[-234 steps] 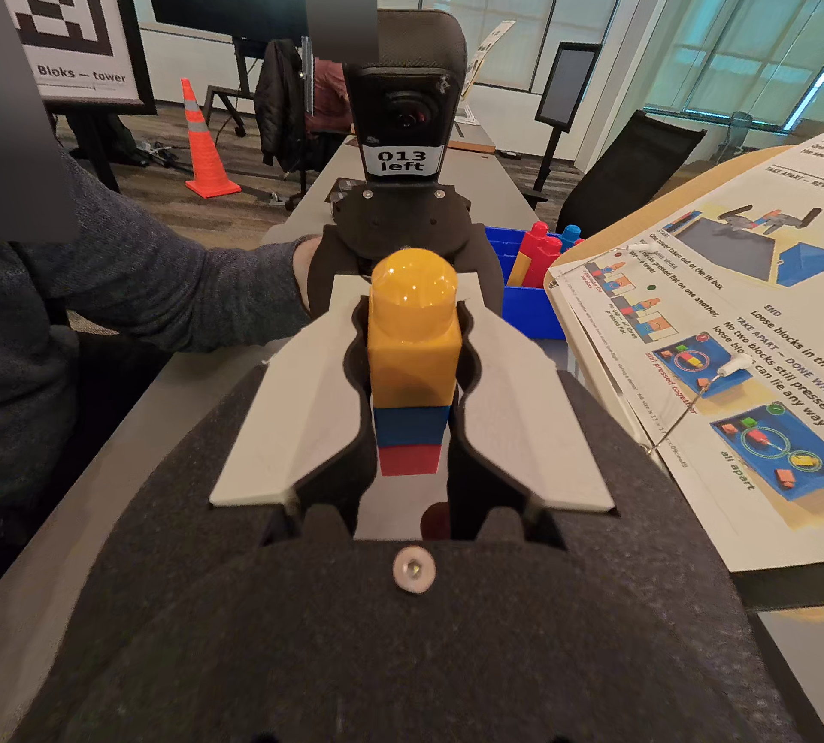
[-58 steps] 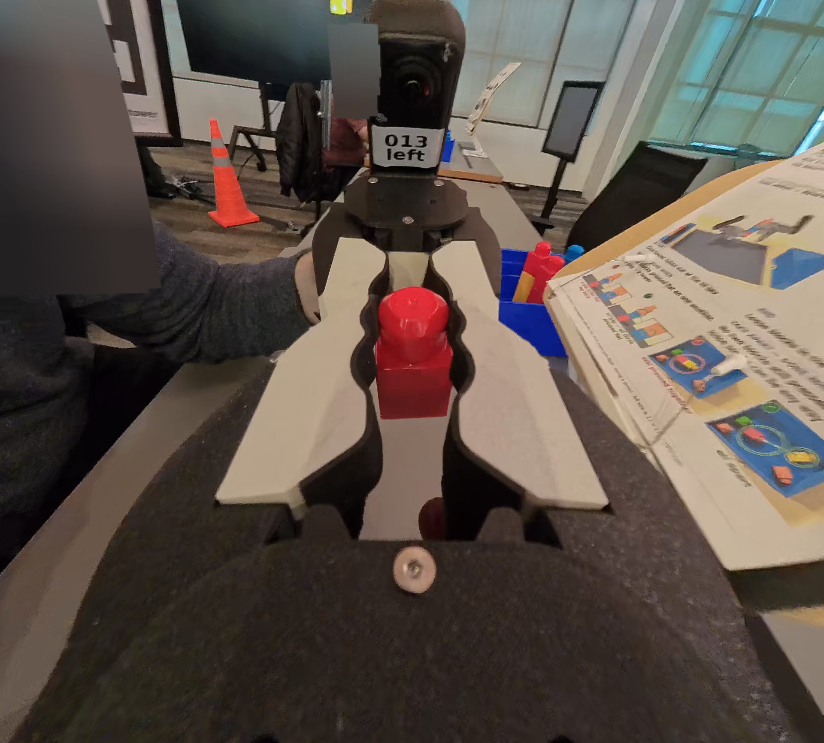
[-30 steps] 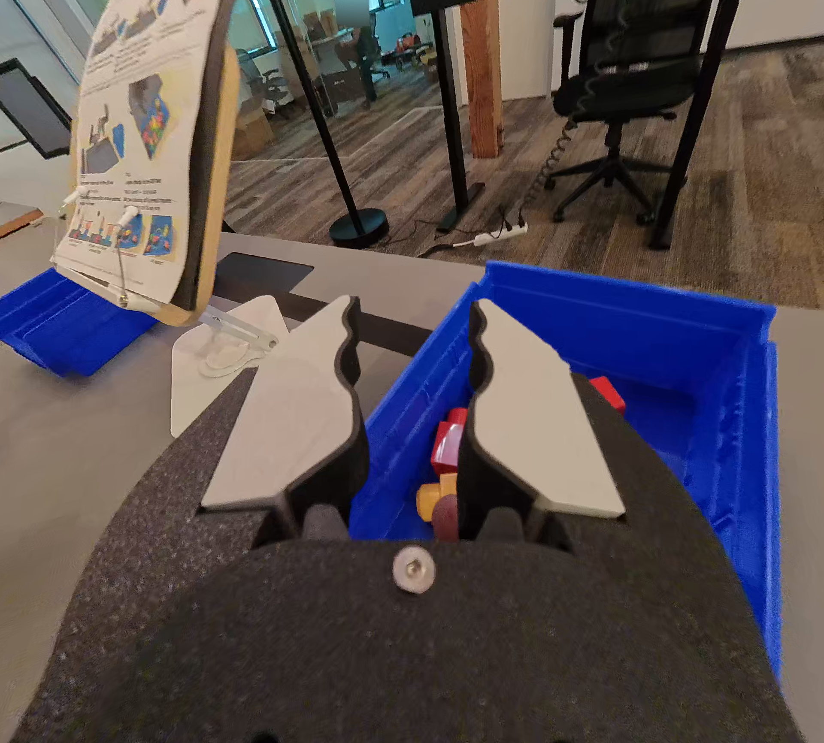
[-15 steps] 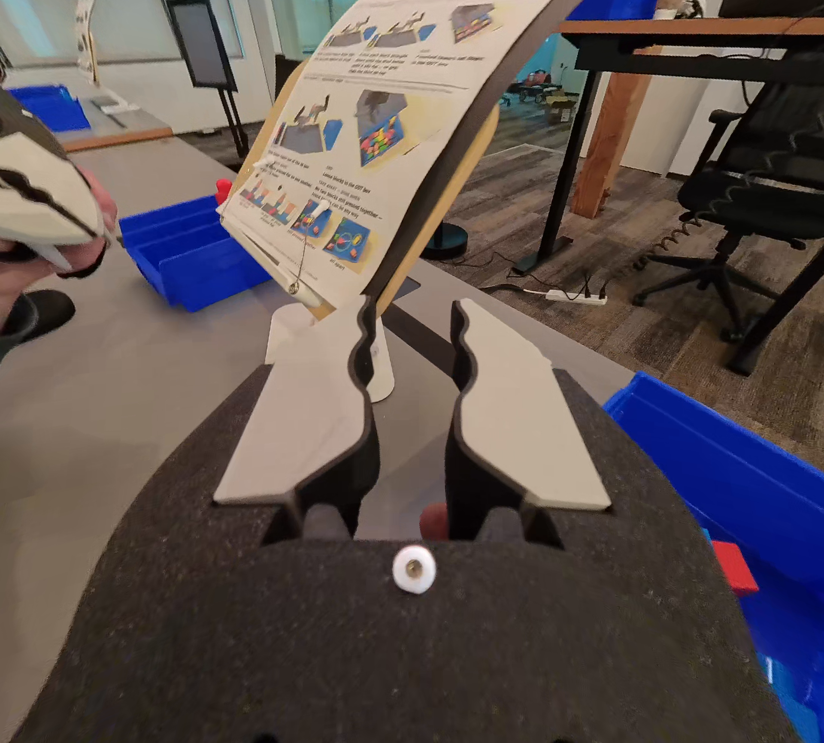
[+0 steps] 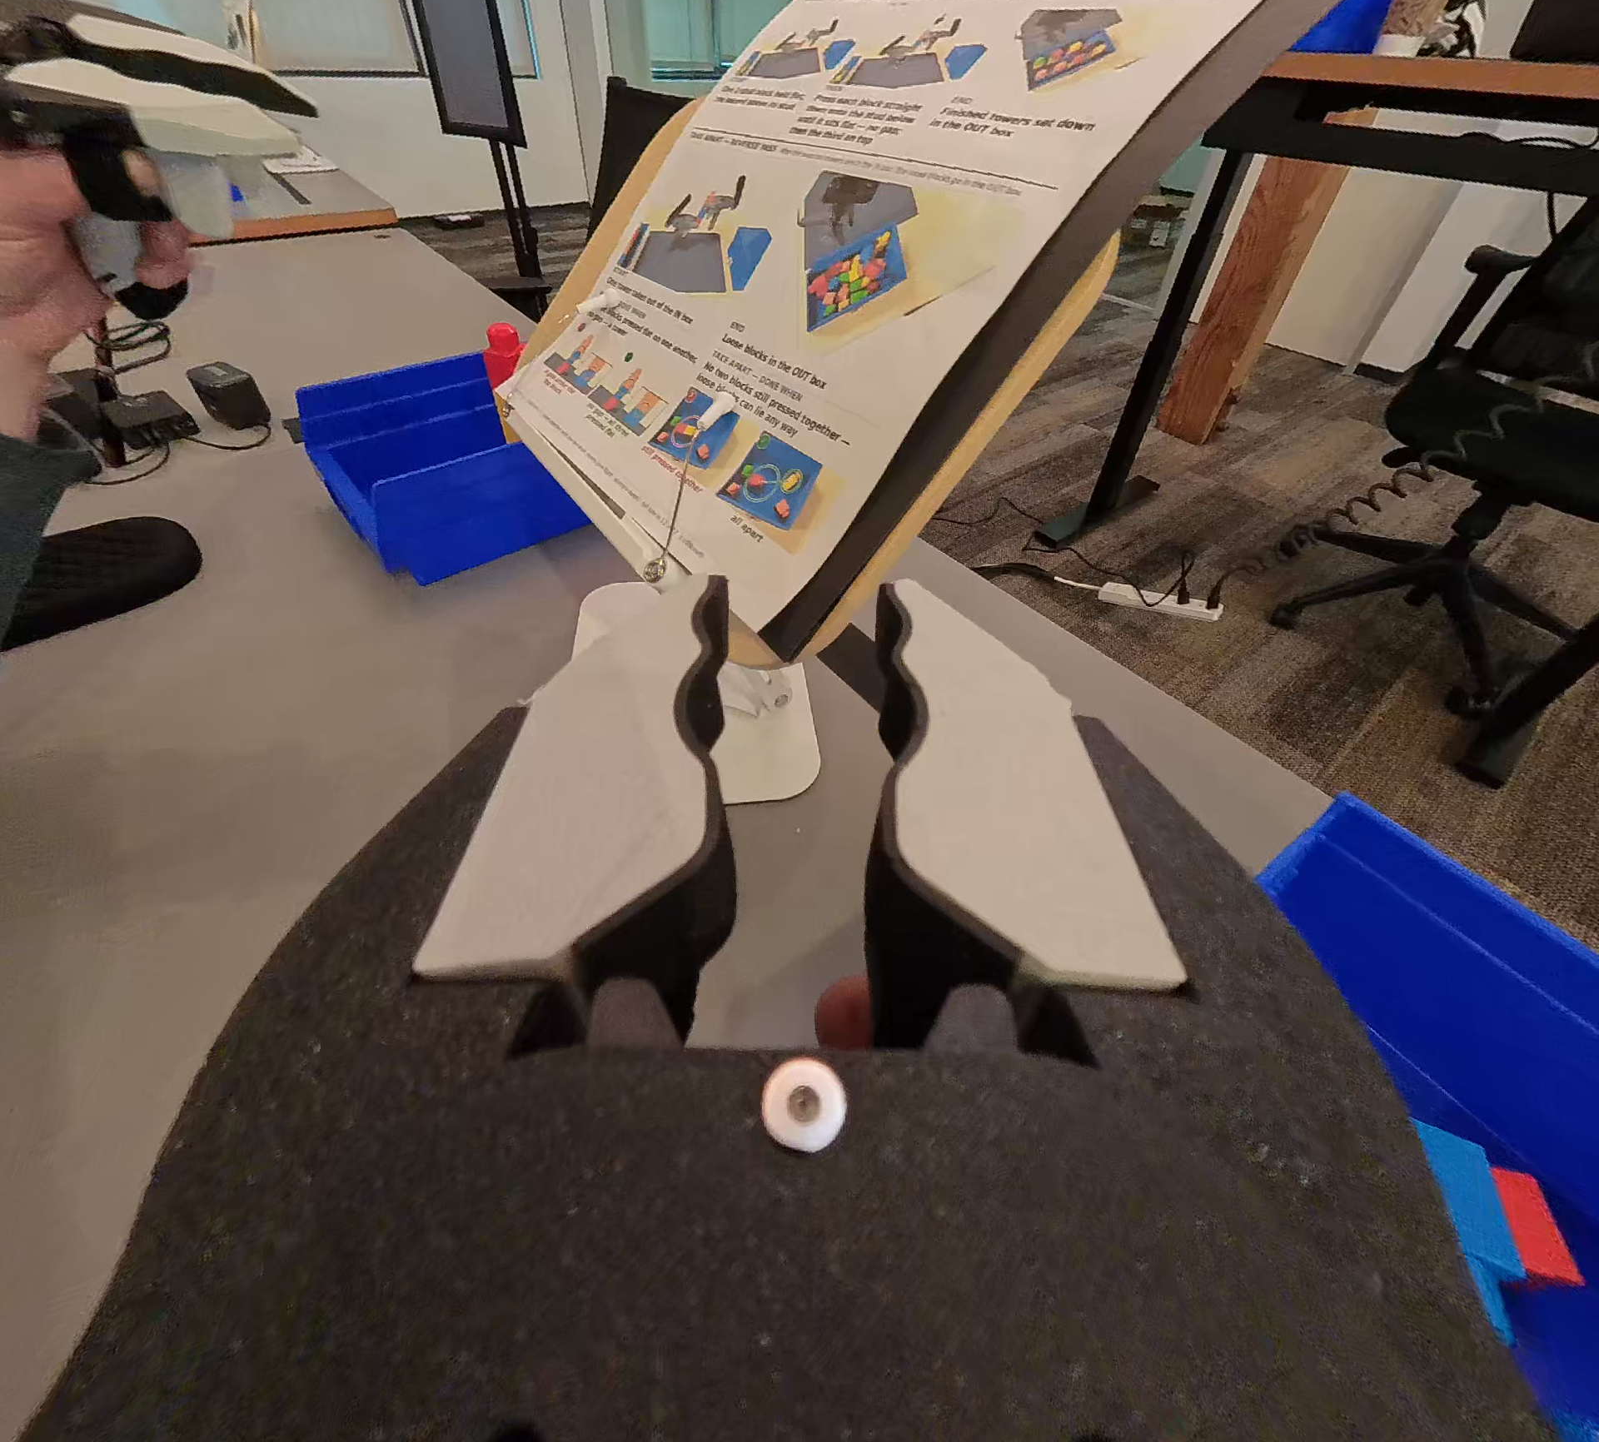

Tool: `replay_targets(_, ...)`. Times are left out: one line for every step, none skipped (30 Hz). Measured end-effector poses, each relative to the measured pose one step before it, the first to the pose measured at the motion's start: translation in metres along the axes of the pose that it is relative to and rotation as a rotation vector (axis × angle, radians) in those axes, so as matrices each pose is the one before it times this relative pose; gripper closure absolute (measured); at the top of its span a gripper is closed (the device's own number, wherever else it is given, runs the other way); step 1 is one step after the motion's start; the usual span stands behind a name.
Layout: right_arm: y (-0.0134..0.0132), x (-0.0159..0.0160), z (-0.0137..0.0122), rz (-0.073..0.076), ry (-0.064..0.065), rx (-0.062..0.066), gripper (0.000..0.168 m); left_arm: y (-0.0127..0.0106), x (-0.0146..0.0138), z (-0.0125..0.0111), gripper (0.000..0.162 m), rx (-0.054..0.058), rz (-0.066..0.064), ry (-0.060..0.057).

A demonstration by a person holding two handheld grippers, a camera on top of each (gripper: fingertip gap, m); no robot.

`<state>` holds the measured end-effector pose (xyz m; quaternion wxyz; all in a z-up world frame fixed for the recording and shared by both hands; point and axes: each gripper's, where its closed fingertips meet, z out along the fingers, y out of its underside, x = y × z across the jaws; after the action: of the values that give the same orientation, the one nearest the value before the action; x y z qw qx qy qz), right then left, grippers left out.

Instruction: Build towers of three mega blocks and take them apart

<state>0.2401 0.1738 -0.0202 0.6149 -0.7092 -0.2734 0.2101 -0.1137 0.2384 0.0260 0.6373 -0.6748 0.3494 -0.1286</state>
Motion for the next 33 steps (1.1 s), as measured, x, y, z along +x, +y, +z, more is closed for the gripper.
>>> replay_targets(-0.00010,-0.00151,0.00081,0.0032,-0.0077,0.0022,0.136,0.00787,-0.02225,-0.00454,0.133,-0.0066,-0.0236,-0.0714)
replay_targets(0.00025,-0.00086,0.00078,0.0023,-0.0048,0.0003,0.136,0.00907,-0.02081,-0.00178,0.133,-0.0102,-0.0184,-0.0661)
replay_targets(0.00061,-0.00039,0.00077,0.0011,-0.0018,-0.0019,0.136,0.00967,-0.01561,0.00188,0.133,-0.0106,-0.0257,-0.0340)
replay_targets(0.00063,-0.00051,0.00075,0.0005,-0.0020,-0.0021,0.136,0.01065,-0.01139,0.00505,0.132,-0.0131,-0.0338,-0.0113)
replay_targets(0.00034,-0.00072,0.00077,0.0008,-0.0030,-0.0006,0.136,0.01215,-0.00956,0.00771,0.129,-0.0200,-0.0391,-0.0051)
replay_targets(0.00031,-0.00073,0.00072,0.0004,-0.0034,-0.0011,0.136,0.01342,-0.00632,0.01016,0.124,-0.0272,-0.0341,0.0083)
replay_targets(0.00054,-0.00047,0.00067,-0.0008,-0.0020,-0.0021,0.136,0.01479,-0.00483,0.01152,0.119,-0.0391,-0.0230,0.0110)
replay_targets(0.00048,-0.00025,0.00045,-0.0005,-0.0008,-0.0021,0.136,0.01561,-0.00813,0.01190,0.115,-0.0467,-0.0106,-0.0191)
replay_targets(0.00037,-0.00023,0.00033,0.0007,-0.0018,-0.0010,0.136,0.01550,-0.00959,0.01220,0.112,-0.0481,0.0062,-0.0379)
replay_targets(-0.00002,-0.00024,0.00009,0.0017,-0.0020,0.0009,0.136,0.01441,-0.00626,0.01249,0.108,-0.0481,0.0093,-0.0236)
replay_targets(-0.00024,-0.00028,0.00007,0.0019,-0.0017,0.0019,0.136,0.01143,-0.00456,0.01185,0.103,-0.0378,0.0007,-0.0157)
replay_targets(-0.00003,-0.00020,0.00015,0.0009,-0.0016,0.0009,0.136,0.00854,-0.00457,0.01040,0.101,-0.0227,-0.0020,-0.0184)
replay_targets(0.00026,-0.00015,0.00025,-0.0002,-0.0011,-0.0008,0.136,0.00646,-0.00375,0.00893,0.101,-0.0119,0.0011,-0.0147)
replay_targets(0.00040,-0.00004,0.00031,0.0000,-0.0007,-0.0013,0.136,0.00571,-0.00284,0.00776,0.100,-0.0111,-0.0054,-0.0093)
replay_targets(0.00031,-0.00010,0.00030,0.0010,-0.0011,-0.0005,0.136,0.00494,-0.00134,0.00650,0.100,-0.0140,-0.0102,-0.0009)
replay_targets(0.00018,-0.00013,0.00032,0.0023,-0.0023,0.0006,0.136,0.00389,-0.00264,0.00527,0.101,-0.0141,0.0011,-0.0144)
replay_targets(0.00017,-0.00007,0.00033,0.0026,-0.0028,0.0007,0.136,0.00302,-0.00405,0.00460,0.100,-0.0108,0.0096,-0.0266)
replay_targets(0.00019,-0.00015,0.00030,0.0015,-0.0013,-0.0003,0.136,0.00234,-0.00360,0.00419,0.100,-0.0077,0.0050,-0.0226)
replay_targets(0.00032,0.00003,0.00022,-0.0001,0.0003,-0.0013,0.136,0.00167,-0.00270,0.00377,0.100,-0.0037,0.0019,-0.0159)
replay_targets(0.00017,-0.00015,0.00015,-0.0007,0.0001,-0.0009,0.136,0.00185,-0.00280,0.00347,0.100,-0.0038,0.0012,-0.0168)
replay_targets(-0.00017,-0.00044,0.00014,-0.0005,-0.0015,0.0004,0.136,0.00200,-0.00105,0.00332,0.100,-0.0050,-0.0039,-0.0043)
replay_targets(-0.00050,-0.00059,0.00005,0.0003,-0.0022,0.0016,0.136,-0.00059,-0.00194,0.00242,0.098,0.0098,-0.0044,-0.0101)
replay_targets(-0.00043,-0.00048,-0.00004,0.0003,-0.0014,0.0020,0.136,-0.00068,-0.00225,0.00114,0.100,0.0030,-0.0057,-0.0103)
replay_targets(-0.00030,-0.00041,-0.00005,-0.0005,-0.0007,0.0009,0.136,-0.00057,-0.00131,0.00108,0.101,-0.0023,-0.0044,-0.0048)
replay_targets(-0.00018,-0.00026,0.00000,-0.0011,0.0001,-0.0003,0.136,-0.00086,0.00017,0.00081,0.102,-0.0008,0.0000,0.0030)
replay_targets(-0.00007,-0.00013,0.00002,-0.0004,0.0004,-0.0003,0.136,-0.00008,-0.00096,0.00072,0.103,-0.0026,0.0051,-0.0066)
replay_targets(-0.00028,-0.00045,-0.00006,0.0002,-0.0017,0.0007,0.136,-0.00136,-0.00382,-0.00113,0.105,0.0066,0.0107,-0.0307)
replay_targets(-0.00032,-0.00053,-0.00004,0.0002,-0.0024,0.0010,0.136,-0.00407,-0.00287,-0.00304,0.111,0.0307,0.0219,-0.0248)
replay_targets(-0.00036,-0.00029,-0.00015,-0.0006,-0.0005,0.0007,0.136,-0.00168,0.00065,-0.00179,0.115,0.0090,0.0169,0.0045)
replay_targets(-0.00049,-0.00007,-0.00021,-0.0009,0.0005,0.0010,0.136,0.00219,0.00018,0.00030,0.112,-0.0221,-0.0002,0.0090)
replay_targets(-0.00058,-0.00050,-0.00023,0.0004,-0.0016,0.0017,0.136,0.00295,-0.00106,0.00097,0.109,-0.0223,-0.0040,0.0025)
replay_targets(-0.00071,-0.00063,-0.00021,0.0016,-0.0035,0.0028,0.136,0.00214,-0.00072,0.00110,0.110,-0.0072,-0.0031,0.0032)
replay_targets(-0.00081,-0.00080,-0.00030,0.0006,-0.0027,0.0029,0.136,0.00254,0.00044,0.00179,0.109,-0.0068,-0.0075,0.0097)
